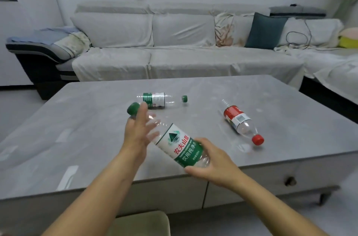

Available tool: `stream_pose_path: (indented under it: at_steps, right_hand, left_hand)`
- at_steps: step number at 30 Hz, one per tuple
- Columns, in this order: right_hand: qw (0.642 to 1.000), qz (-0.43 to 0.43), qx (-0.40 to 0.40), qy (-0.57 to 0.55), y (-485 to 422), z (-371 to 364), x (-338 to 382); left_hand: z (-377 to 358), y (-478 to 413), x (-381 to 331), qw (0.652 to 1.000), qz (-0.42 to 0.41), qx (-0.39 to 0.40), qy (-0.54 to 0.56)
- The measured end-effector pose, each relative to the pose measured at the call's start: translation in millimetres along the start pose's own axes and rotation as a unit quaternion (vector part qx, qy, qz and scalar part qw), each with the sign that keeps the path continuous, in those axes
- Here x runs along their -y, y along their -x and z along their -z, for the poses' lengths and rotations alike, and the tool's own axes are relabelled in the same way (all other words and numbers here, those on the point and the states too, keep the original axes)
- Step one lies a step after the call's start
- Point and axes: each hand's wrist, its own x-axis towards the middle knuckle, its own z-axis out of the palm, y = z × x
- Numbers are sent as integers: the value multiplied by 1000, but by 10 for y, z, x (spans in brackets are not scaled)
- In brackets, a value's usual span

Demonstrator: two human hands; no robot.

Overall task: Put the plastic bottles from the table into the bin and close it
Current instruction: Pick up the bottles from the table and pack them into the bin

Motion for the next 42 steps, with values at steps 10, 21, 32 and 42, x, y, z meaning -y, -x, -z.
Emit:
stream_pose_path:
  at_steps: [10, 21, 32, 42]
  right_hand:
    - [983, 36, 176, 38, 454, -704, 322]
    - [961, -10, 246, 130, 785, -1816, 75]
    - [982, -85, 144, 81, 540, -1354, -184]
    - [973, -42, 192, 121, 377, -1489, -305]
  left_hand:
    - [912, 994, 107, 964, -103, 96, -227]
    - [1712, 1331, 920, 941, -94, 41, -323]
    - [2210, 869, 1366, 893, -44, 4, -448]
    - [2189, 773, 1854, 785, -73, 54, -613]
